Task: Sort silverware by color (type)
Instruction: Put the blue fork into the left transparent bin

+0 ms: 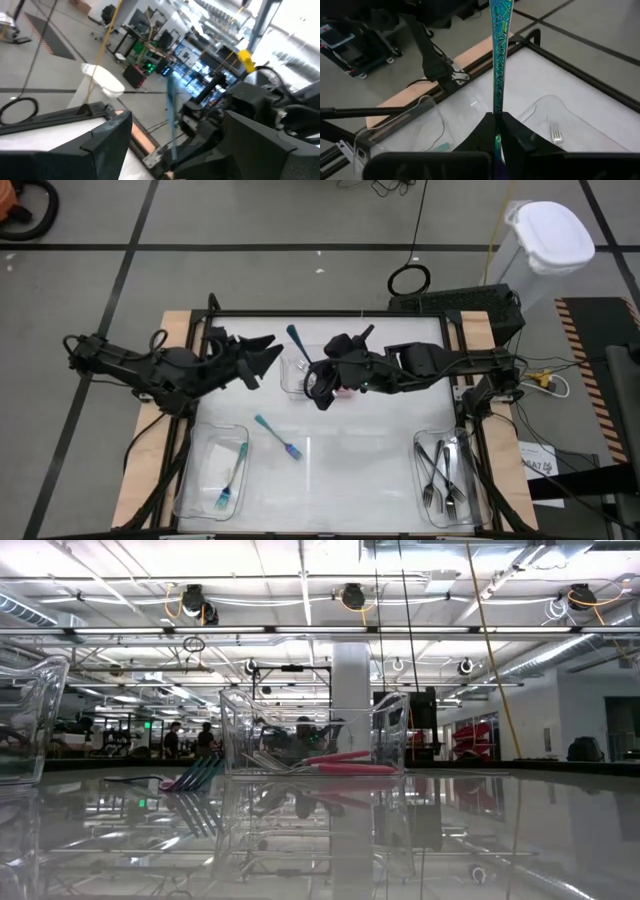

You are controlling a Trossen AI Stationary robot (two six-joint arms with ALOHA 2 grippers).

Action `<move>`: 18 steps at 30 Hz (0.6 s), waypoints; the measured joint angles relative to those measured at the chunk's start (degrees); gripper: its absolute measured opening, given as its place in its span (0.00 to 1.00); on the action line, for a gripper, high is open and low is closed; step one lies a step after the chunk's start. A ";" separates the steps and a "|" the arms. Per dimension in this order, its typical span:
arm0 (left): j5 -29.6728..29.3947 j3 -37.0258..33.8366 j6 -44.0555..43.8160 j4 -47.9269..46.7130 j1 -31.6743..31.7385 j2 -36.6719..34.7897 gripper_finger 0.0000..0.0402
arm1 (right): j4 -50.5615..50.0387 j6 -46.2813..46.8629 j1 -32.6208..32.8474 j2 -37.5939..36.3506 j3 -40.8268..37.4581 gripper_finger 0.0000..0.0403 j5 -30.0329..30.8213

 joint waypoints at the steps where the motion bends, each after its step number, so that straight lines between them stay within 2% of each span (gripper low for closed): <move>1: 0.20 0.00 0.52 1.30 0.03 0.36 0.77 | 0.26 -0.37 -0.12 0.00 0.00 0.02 0.00; 9: -0.04 0.00 8.59 8.77 0.81 3.80 0.76 | 2.90 -4.82 -0.55 0.00 -0.02 0.02 1.38; 13: -0.26 0.00 15.26 13.57 1.25 5.96 0.72 | 4.49 -8.62 -0.55 0.00 -0.02 0.02 1.36; 18: 0.05 0.00 18.08 18.33 2.28 7.28 0.67 | 4.44 -11.49 -0.52 0.00 -0.02 0.02 1.31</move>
